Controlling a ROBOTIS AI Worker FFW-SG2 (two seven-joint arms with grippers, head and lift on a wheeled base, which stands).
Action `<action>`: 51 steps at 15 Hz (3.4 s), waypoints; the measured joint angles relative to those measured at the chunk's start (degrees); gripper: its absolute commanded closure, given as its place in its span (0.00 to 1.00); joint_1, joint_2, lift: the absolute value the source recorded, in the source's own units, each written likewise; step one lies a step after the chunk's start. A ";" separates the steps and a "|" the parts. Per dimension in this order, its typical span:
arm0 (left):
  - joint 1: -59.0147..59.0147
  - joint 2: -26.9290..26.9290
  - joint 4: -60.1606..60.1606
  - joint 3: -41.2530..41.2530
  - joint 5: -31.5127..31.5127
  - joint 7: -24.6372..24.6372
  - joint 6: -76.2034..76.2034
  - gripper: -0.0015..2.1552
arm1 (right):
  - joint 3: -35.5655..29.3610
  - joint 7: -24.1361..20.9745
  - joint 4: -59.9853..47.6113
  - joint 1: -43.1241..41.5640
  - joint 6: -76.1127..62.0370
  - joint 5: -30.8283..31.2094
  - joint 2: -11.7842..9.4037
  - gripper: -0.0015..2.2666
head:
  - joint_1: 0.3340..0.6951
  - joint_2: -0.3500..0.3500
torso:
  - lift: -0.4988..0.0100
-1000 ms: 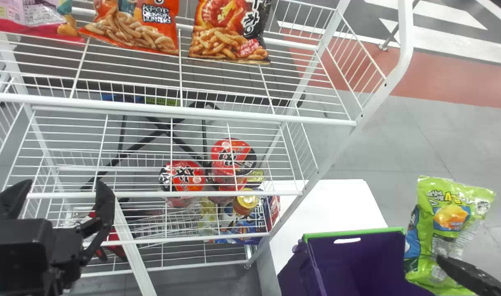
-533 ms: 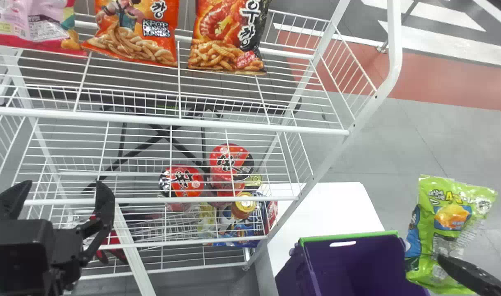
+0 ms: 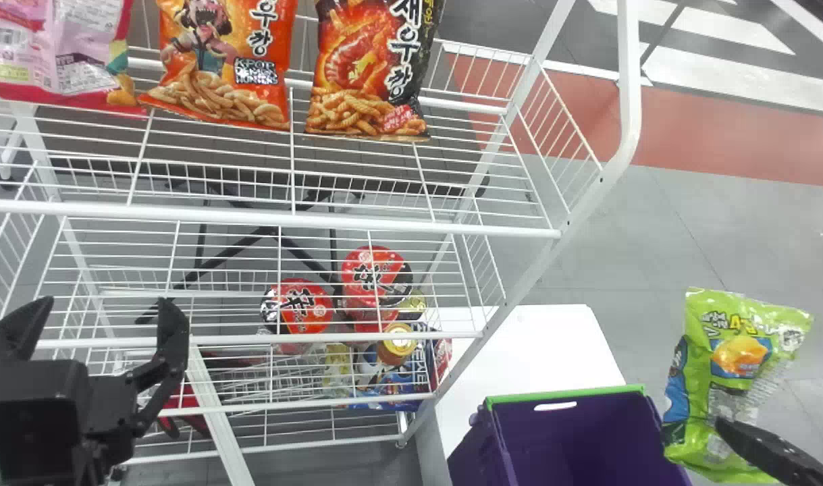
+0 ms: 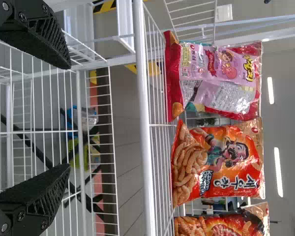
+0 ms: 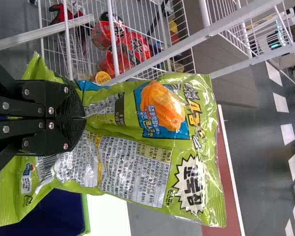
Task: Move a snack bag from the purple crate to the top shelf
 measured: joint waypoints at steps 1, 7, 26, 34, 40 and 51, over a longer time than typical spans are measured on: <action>0.00 -0.03 0.00 0.00 -0.04 0.00 0.00 0.05 | 0.00 0.02 0.09 -0.01 0.00 0.00 0.00 0.82 | 1.00 0.00 | 0.71; 0.09 0.01 -0.15 -0.02 -0.09 0.18 0.00 0.05 | 0.00 0.34 0.31 -0.10 0.17 0.00 0.00 0.82 | 1.00 0.00 | 0.76; 0.52 0.39 -2.40 -0.88 -1.39 0.43 2.99 0.05 | -1.79 1.44 -0.48 -1.33 1.58 0.00 0.00 0.83 | 1.00 0.00 | 0.91; 0.85 0.39 -2.46 -0.91 -1.43 0.47 2.84 0.05 | -1.73 1.51 -0.04 -1.42 1.93 0.00 0.00 0.82 | 1.00 0.00 | 0.97; 1.16 0.39 -3.00 -1.23 -1.94 0.47 2.94 0.05 | -1.65 1.96 0.63 -1.59 1.68 -0.08 0.00 0.82 | 1.00 0.00 | 1.00; 1.40 0.32 -2.78 -2.04 -2.18 0.47 2.81 0.05 | -2.62 6.32 -6.88 -4.05 4.76 -2.00 0.00 0.88 | 1.00 0.00 | 0.98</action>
